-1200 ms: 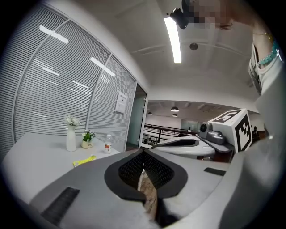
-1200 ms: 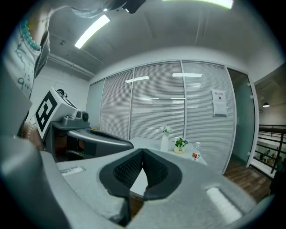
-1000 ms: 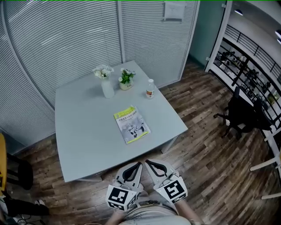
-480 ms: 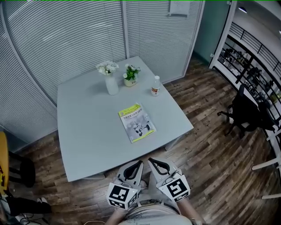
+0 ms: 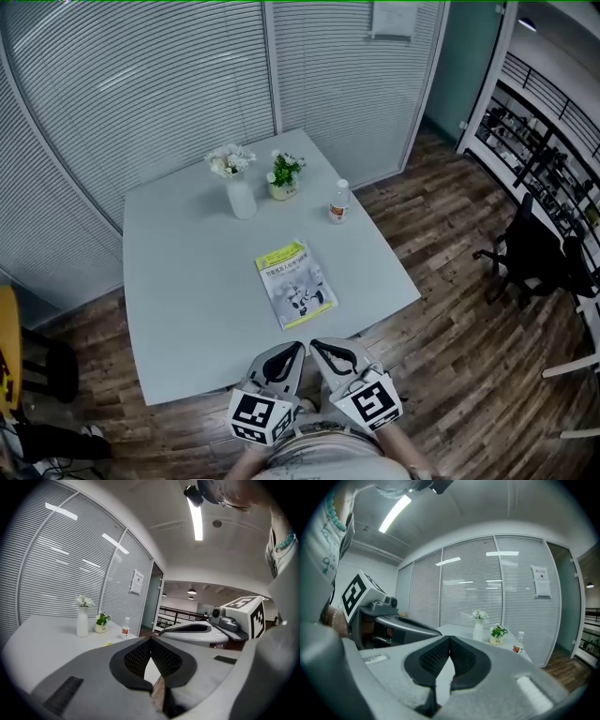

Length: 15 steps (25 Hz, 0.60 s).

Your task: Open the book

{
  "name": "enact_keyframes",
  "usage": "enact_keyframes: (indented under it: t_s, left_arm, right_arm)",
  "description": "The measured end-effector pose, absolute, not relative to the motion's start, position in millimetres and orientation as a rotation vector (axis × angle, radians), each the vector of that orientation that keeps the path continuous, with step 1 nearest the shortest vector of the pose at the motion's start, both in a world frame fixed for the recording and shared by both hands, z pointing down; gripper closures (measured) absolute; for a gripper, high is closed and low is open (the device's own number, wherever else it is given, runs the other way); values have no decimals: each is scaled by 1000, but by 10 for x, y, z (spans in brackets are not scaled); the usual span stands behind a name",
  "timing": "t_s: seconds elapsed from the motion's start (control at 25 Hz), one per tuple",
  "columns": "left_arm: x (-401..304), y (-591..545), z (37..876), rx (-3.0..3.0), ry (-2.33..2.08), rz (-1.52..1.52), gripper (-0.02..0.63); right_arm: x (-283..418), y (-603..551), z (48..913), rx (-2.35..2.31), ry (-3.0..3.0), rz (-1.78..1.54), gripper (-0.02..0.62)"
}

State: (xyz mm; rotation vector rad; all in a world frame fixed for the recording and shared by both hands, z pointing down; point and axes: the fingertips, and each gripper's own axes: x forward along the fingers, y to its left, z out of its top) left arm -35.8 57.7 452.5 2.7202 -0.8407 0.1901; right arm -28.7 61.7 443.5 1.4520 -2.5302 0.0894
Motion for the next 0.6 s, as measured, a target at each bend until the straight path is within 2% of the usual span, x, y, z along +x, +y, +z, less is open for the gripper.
enact_keyframes:
  t_s: [0.6]
  left_arm:
    - [185,-386,4476,2674,-903,202,607]
  right_arm:
    - [259,-404,4391,1364,-2577,78,594]
